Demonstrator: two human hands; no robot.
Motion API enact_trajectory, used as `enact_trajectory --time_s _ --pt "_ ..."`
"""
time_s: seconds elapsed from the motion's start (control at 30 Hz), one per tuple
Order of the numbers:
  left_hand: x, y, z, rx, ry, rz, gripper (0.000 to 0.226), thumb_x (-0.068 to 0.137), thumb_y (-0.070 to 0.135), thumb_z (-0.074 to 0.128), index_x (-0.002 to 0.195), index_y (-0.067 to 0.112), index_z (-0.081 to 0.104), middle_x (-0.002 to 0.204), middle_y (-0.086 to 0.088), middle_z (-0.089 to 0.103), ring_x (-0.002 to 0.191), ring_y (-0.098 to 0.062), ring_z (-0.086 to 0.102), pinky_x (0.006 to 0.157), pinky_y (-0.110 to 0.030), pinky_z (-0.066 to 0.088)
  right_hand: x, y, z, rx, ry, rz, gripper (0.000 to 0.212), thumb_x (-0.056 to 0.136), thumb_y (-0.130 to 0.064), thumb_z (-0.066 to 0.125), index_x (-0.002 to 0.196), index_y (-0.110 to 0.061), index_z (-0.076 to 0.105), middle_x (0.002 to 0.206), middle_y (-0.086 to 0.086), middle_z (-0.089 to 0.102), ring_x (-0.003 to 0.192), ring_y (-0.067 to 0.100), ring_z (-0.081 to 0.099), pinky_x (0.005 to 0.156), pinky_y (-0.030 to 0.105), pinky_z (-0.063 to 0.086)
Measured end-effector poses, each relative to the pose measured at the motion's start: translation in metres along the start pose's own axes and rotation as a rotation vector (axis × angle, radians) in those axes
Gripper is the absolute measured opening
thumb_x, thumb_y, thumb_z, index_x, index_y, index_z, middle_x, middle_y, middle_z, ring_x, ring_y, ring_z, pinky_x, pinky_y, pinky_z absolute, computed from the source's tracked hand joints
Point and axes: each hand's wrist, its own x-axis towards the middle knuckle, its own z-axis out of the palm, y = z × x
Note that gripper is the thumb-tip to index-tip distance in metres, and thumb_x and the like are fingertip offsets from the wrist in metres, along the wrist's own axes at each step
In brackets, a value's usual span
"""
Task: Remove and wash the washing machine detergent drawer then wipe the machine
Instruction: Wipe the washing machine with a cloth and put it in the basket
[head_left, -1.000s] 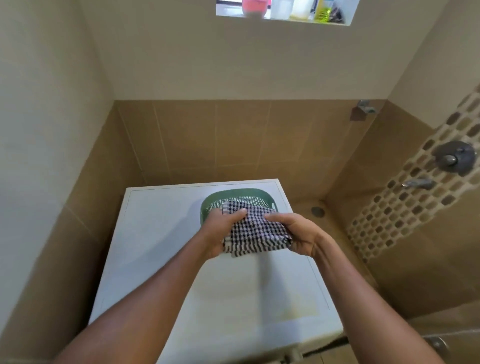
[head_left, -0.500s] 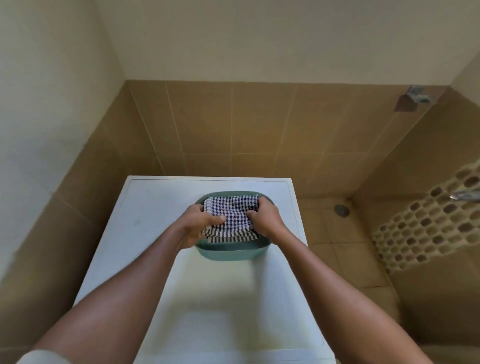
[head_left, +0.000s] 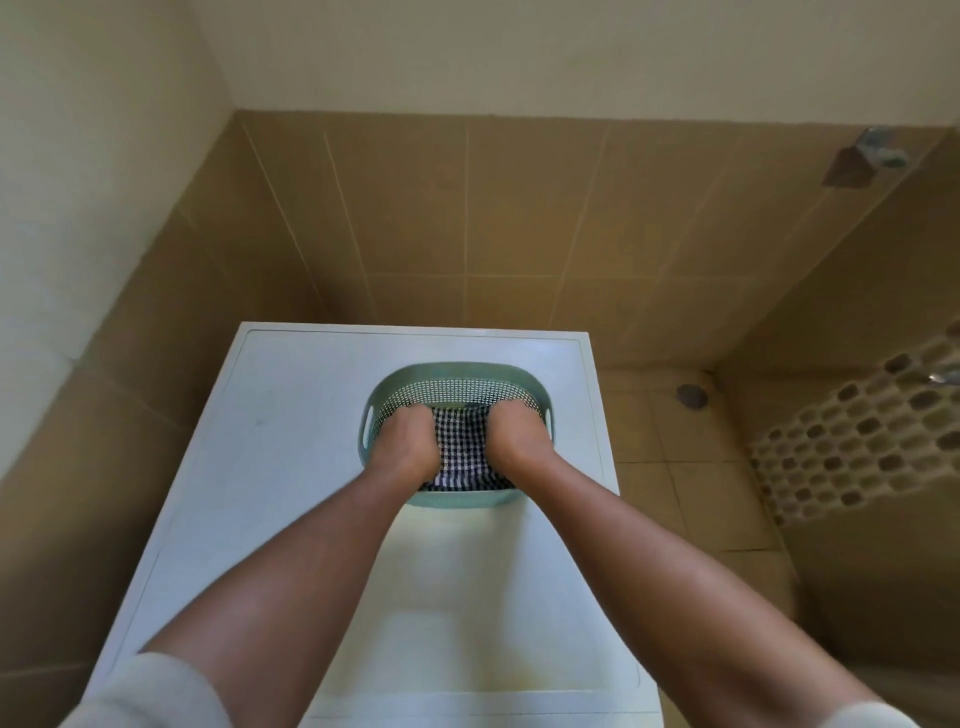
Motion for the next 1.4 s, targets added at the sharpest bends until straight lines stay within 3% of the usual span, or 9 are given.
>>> enact_trajectory --time_s 0.2,0.27,0.37,0.43,0.53,0.7,0.93,1.1,1.4 --pt "-0.012 -0.015 -0.015 0.146 0.46 0.182 0.015 0.091 0.011 0.063 0.106 0.011 0.062 0.101 -0.009 0.065 0.088 -0.025 0.061 0.072 -0.035 0.051 -0.018 0.016 -0.032 0.11 0.555 0.06 0.021 0.084 -0.01 0.051 0.104 -0.011 0.057 0.098 0.008 0.062 0.095 0.031 0.057 0.064 0.034 0.04" --pt "-0.016 -0.025 -0.019 0.131 0.52 0.116 0.025 0.089 0.016 0.064 0.112 0.009 0.057 0.104 -0.011 0.061 0.091 -0.026 0.057 0.076 -0.037 0.05 -0.025 0.036 -0.033 0.191 0.521 0.233 0.028 0.085 -0.026 0.056 0.109 -0.01 0.055 0.104 0.009 0.06 0.101 0.031 0.057 0.07 0.034 0.043" --pt "-0.021 -0.043 -0.022 -0.126 0.361 -0.142 0.035 0.092 0.022 0.061 0.12 0.002 0.055 0.116 -0.019 0.06 0.103 -0.035 0.06 0.082 -0.042 0.051 -0.043 0.051 -0.017 0.301 0.301 0.4 0.035 0.083 -0.041 0.057 0.094 -0.008 0.06 0.088 0.008 0.06 0.086 0.031 0.063 0.061 0.029 0.042" --pt "-0.021 -0.054 -0.02 -0.279 0.198 -0.197 0.032 0.092 0.02 0.057 0.114 -0.002 0.062 0.112 -0.022 0.065 0.1 -0.041 0.065 0.08 -0.039 0.056 -0.053 0.049 -0.006 0.376 0.254 0.412 0.024 0.083 -0.03 0.053 0.08 -0.008 0.062 0.08 0.008 0.065 0.074 0.029 0.064 0.055 0.029 0.048" --pt "-0.034 -0.056 -0.027 -0.242 0.161 -0.087 0.025 0.093 0.014 0.054 0.109 -0.001 0.065 0.109 -0.023 0.067 0.097 -0.04 0.067 0.076 -0.038 0.056 -0.077 0.041 -0.002 0.401 0.315 0.45 0.018 0.083 -0.015 0.048 0.078 -0.008 0.064 0.085 0.011 0.069 0.076 0.03 0.065 0.059 0.031 0.052" --pt "-0.054 -0.043 -0.055 -0.291 0.198 0.123 0.02 0.091 0.014 0.055 0.1 0.0 0.066 0.106 -0.024 0.067 0.094 -0.041 0.065 0.07 -0.035 0.05 -0.133 0.042 -0.019 0.386 0.474 0.534 0.025 0.081 -0.02 0.048 0.089 -0.007 0.068 0.094 0.012 0.069 0.086 0.034 0.065 0.064 0.03 0.045" --pt "-0.119 0.017 -0.075 -0.285 0.158 0.471 0.015 0.089 0.011 0.055 0.081 0.002 0.063 0.089 -0.019 0.066 0.075 -0.034 0.058 0.06 -0.031 0.04 -0.253 0.078 -0.051 0.37 0.633 0.678 0.013 0.076 -0.018 0.049 0.067 -0.011 0.056 0.082 0.013 0.068 0.077 0.033 0.066 0.058 0.03 0.043" --pt "-0.197 0.078 -0.077 -0.277 0.059 0.726 0.018 0.08 0.011 0.051 0.071 0.002 0.063 0.077 -0.019 0.071 0.074 -0.038 0.071 0.062 -0.039 0.061 -0.361 0.12 -0.07 0.376 0.676 0.835 0.015 0.077 -0.019 0.051 0.065 -0.013 0.058 0.076 0.007 0.065 0.069 0.027 0.064 0.056 0.029 0.047" --pt "-0.357 0.198 -0.08 -0.11 -0.005 1.142 0.016 0.079 0.011 0.053 0.073 0.001 0.064 0.077 -0.014 0.069 0.068 -0.031 0.07 0.063 -0.04 0.064 -0.568 0.192 -0.096 0.362 0.817 1.062 0.02 0.076 -0.013 0.055 0.056 -0.014 0.055 0.059 0.006 0.06 0.057 0.026 0.062 0.048 0.026 0.042"
